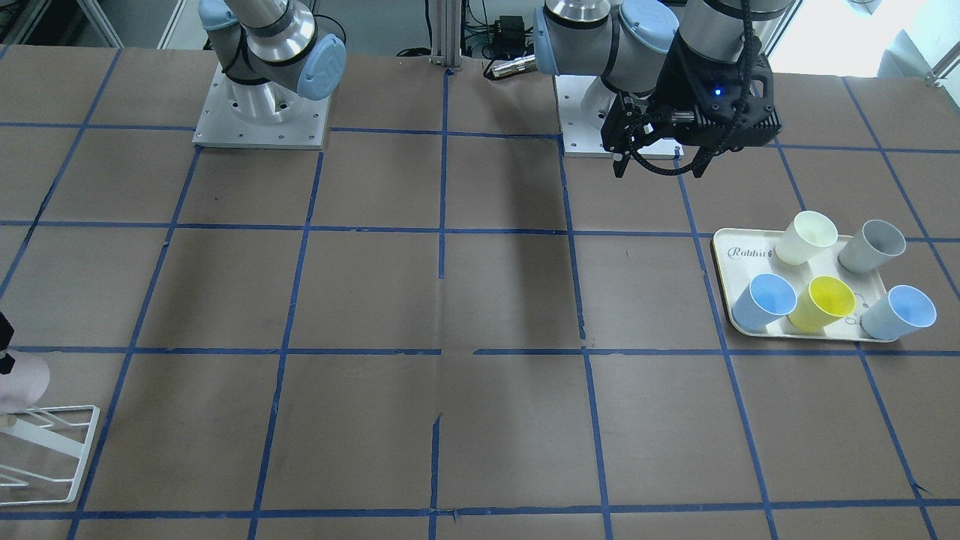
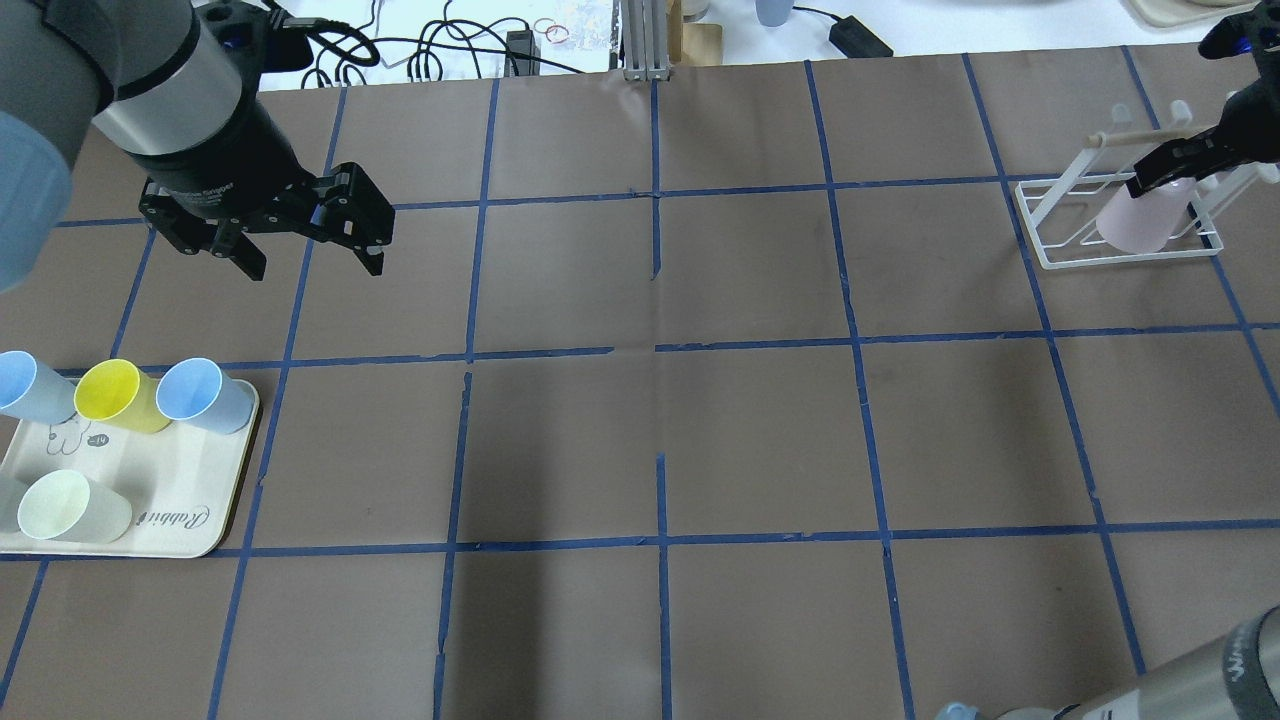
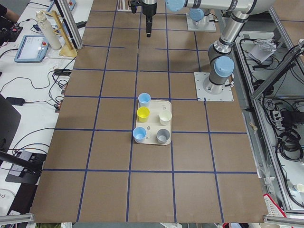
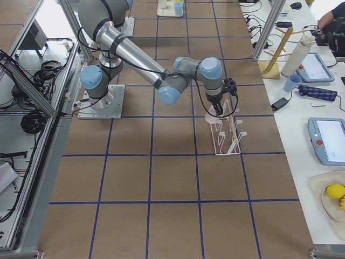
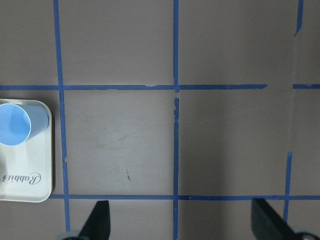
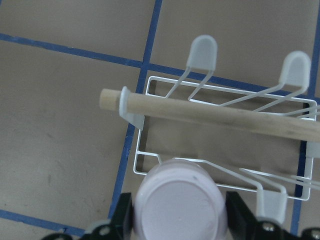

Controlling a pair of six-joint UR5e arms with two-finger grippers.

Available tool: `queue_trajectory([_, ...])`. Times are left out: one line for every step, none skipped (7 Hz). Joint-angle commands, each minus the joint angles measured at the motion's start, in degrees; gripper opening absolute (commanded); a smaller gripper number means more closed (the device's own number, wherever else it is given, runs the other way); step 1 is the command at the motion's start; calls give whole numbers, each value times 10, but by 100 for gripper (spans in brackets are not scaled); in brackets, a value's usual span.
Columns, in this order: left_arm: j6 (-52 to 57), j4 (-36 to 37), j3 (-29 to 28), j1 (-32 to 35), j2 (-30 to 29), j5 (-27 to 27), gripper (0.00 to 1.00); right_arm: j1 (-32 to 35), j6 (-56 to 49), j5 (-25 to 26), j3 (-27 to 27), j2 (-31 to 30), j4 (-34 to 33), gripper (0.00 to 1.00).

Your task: Transfer IKEA cup to right arm and place on rack

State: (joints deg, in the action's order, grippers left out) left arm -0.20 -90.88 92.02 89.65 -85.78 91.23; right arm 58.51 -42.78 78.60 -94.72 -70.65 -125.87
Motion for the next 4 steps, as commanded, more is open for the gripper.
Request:
queue_trajectory([0, 0, -1, 0, 1, 0, 100, -1, 2, 0, 0, 16, -16, 12])
queue_trajectory([0, 0, -1, 0, 0, 0, 100, -1, 2, 0, -1, 17, -16, 12])
queue_trajectory([0, 0, -1, 0, 1, 0, 100, -1, 2, 0, -1, 17, -16, 12])
queue_trajectory([0, 0, -1, -1, 1, 0, 100, 0, 2, 0, 0, 17, -16, 24])
